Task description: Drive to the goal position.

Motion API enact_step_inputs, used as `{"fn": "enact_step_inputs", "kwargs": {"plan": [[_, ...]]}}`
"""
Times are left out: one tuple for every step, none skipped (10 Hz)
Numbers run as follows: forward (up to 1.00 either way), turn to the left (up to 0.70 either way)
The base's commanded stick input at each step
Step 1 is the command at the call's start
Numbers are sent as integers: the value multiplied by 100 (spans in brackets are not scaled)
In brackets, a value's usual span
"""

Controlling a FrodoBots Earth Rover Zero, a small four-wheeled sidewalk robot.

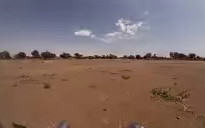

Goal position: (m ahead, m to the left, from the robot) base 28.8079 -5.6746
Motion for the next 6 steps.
{"fn": "enact_step_inputs", "kwargs": {"plan": [[70,0],[70,0],[70,0],[70,0],[70,0],[70,0]]}}
